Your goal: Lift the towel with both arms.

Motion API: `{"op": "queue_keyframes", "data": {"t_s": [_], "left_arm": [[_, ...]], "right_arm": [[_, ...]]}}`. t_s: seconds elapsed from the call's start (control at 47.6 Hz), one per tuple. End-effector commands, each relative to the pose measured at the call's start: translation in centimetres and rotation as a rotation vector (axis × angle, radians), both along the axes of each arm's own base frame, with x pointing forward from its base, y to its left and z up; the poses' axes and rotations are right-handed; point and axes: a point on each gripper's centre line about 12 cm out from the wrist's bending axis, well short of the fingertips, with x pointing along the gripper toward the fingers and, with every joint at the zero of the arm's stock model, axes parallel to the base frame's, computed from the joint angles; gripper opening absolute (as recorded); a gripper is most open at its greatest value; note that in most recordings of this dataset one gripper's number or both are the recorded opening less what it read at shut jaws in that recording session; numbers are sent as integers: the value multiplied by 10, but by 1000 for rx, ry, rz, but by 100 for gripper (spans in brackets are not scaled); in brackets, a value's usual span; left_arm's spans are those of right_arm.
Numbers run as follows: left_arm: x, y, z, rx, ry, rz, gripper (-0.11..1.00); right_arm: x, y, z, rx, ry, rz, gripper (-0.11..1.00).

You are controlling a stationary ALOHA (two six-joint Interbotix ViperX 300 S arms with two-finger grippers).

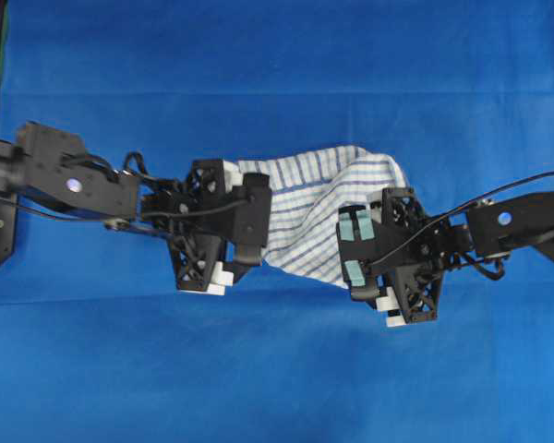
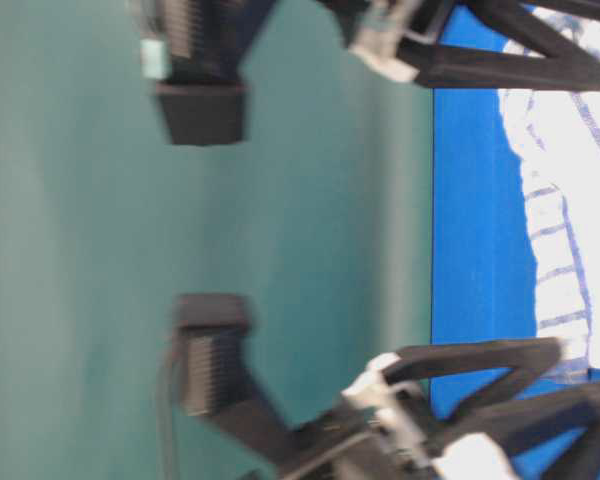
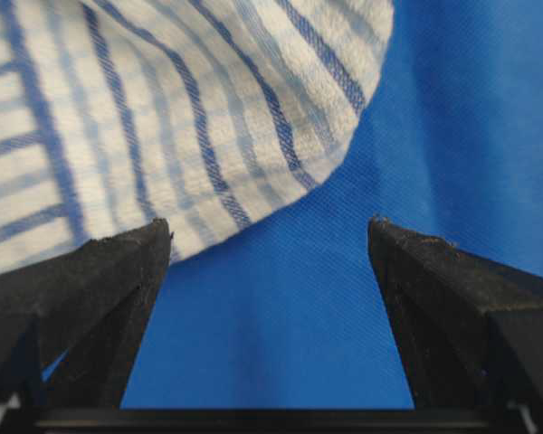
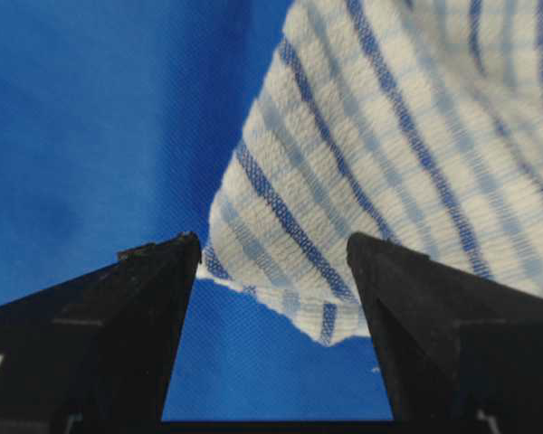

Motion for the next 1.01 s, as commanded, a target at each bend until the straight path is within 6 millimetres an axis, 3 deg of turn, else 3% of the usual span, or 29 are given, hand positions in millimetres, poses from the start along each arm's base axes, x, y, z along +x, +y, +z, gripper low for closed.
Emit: {"op": "queue_keyframes", "data": {"t_s": [0.0, 0.231, 0.504, 0.546, 0.63, 0.798, 0.84, 0.987], "left_arm": [[6, -3, -1, -1, -23, -6, 85], [11, -3, -22, 1, -18, -6, 85], [14, 1, -26, -1, -29, 7, 78], [14, 3, -26, -3, -29, 14, 72], [14, 6, -26, -5, -30, 24, 49], [14, 10, -26, -3, -29, 33, 5], [14, 12, -26, -3, -26, 36, 1], [13, 12, -25, -3, -11, 38, 1]], "right_arm": [[3, 2, -1, 14, -33, -3, 67], [4, 3, -18, 21, -40, -4, 67], [5, 1, -20, 21, -38, -8, 66], [5, 0, -19, 20, -40, -10, 65], [6, -2, -19, 19, -40, -15, 57], [6, -4, -19, 18, -39, -19, 9], [6, -3, -19, 18, -41, -17, 5], [7, -3, -11, 21, -62, -17, 5]]}}
